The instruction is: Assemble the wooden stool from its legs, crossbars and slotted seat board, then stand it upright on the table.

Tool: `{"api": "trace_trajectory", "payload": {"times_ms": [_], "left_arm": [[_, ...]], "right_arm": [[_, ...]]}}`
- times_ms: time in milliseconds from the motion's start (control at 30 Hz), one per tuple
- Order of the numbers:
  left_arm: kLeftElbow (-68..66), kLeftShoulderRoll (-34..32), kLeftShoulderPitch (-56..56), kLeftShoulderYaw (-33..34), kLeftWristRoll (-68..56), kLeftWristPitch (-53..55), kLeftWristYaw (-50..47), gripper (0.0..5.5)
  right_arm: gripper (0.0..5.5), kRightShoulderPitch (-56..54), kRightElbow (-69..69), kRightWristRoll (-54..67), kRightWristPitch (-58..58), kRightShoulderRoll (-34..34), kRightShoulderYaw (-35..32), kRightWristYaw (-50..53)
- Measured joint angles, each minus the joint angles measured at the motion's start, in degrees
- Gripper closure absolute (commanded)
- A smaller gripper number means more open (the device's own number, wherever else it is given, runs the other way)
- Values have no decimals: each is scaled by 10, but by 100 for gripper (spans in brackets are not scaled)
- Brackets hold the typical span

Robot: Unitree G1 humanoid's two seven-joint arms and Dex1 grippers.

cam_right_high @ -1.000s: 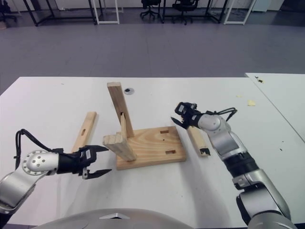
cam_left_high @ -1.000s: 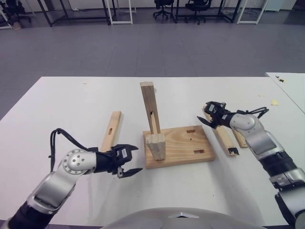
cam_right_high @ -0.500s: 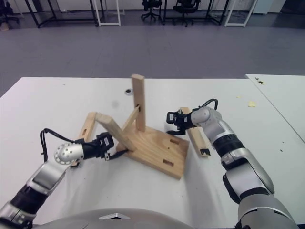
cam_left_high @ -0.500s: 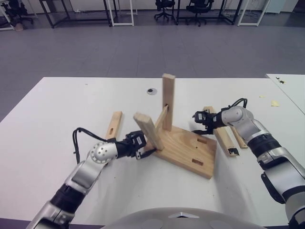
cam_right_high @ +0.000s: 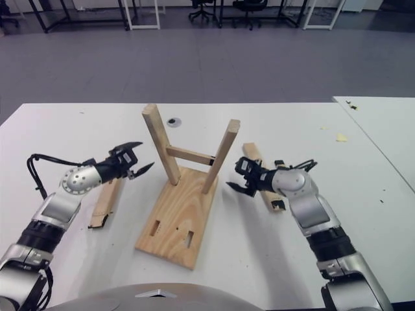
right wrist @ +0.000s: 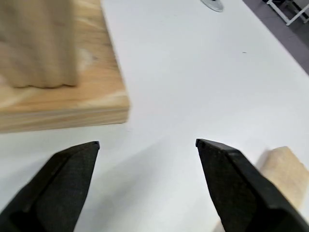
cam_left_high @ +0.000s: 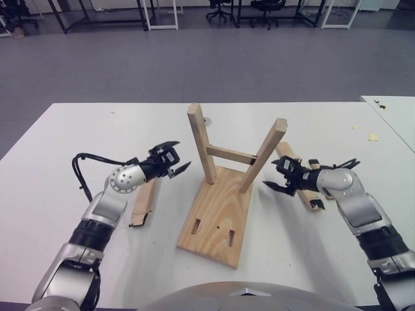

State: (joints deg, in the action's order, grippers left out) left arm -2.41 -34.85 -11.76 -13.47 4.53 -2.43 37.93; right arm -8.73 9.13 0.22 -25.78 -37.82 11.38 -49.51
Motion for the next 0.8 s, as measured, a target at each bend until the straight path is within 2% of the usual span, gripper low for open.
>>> {"api": "trace_trajectory", "payload": {"times_ms": [133,200,333,500,600,700,800], "left_arm": [[18,-5,32,-61,39,37,39,173],[-8,21,11,-69,48,42,32,173],[-67,55,-26,-69,52,43,12,173],[-134,86,-66,-65,53,30,-11,173],[-131,87,-67,-64,59,24,-13,173],[-71,75,-43,-57,70,48,-14,173],[55,37,10,7,45,113,-7,173]], "right_arm": [[174,17,42,2,-80,10,12,17],[174,7,18,3,-96,48,29,29],[174,-42,-75,-4,-77,98,33,73],[174,-109,-207,-27,3,144,28,131],[174,-114,-220,-28,18,151,17,154],[174,-110,-166,-19,37,153,-35,195],[174,-91,-94,11,9,121,-156,239]]}}
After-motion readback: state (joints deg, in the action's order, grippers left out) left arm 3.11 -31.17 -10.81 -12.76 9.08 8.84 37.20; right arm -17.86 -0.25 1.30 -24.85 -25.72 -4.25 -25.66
